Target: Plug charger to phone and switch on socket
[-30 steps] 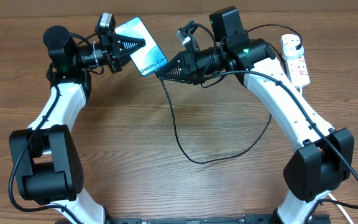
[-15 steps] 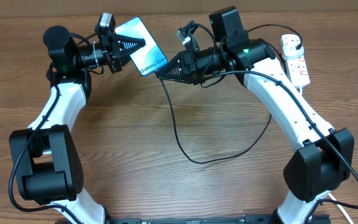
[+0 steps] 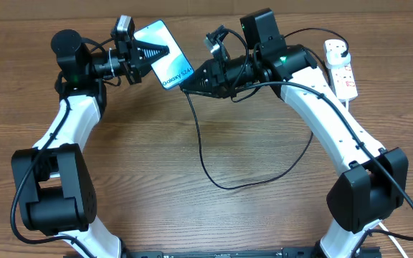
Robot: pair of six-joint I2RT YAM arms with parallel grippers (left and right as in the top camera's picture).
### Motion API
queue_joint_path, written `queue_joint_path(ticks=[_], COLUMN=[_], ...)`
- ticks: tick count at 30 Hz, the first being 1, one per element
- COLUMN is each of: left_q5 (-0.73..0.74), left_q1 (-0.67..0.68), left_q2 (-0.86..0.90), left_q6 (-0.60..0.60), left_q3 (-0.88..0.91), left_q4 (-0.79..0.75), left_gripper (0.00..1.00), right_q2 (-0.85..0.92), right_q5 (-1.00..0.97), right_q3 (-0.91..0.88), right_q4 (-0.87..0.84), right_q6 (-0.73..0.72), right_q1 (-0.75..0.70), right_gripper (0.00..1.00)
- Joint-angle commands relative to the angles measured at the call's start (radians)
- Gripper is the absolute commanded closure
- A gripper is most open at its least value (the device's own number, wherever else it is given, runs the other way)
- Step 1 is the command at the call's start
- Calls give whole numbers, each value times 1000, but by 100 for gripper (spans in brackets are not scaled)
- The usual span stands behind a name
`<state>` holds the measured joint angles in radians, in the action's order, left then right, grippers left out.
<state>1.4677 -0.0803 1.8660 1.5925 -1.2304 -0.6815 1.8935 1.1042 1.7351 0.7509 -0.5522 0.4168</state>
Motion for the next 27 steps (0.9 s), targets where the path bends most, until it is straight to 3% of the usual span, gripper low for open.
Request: queue_joint_path(ticks=[1, 5, 8, 10, 16, 21, 27], left_q5=[113, 113, 113, 113, 113, 113, 112], left_q1=[27, 15, 6, -3, -49, -63, -61], left_q2=[-2, -2, -2, -2, -2, -2, -2], left_q6=[-22, -22, -22, -23, -83, -136, -236], left_q3=[-6, -6, -6, -6, -6, -6, -6], left_q4=[-11, -11, -11, -11, -11, -11, 29], left_gripper=[96, 96, 96, 96, 96, 96, 96], right_q2=[-32, -32, -32, -32, -32, -32, -32], right_q5=[-49, -48, -47, -45, -47, -101, -356], right_q3=[33, 33, 33, 33, 33, 33, 33], right_q4=[-6, -5, 0, 6, 6, 18, 138], right_q6=[3, 3, 6, 10, 10, 10, 57], right_q1=[3, 3, 3, 3, -6, -49, -125], right_gripper=[79, 60, 54, 41, 23, 14, 7])
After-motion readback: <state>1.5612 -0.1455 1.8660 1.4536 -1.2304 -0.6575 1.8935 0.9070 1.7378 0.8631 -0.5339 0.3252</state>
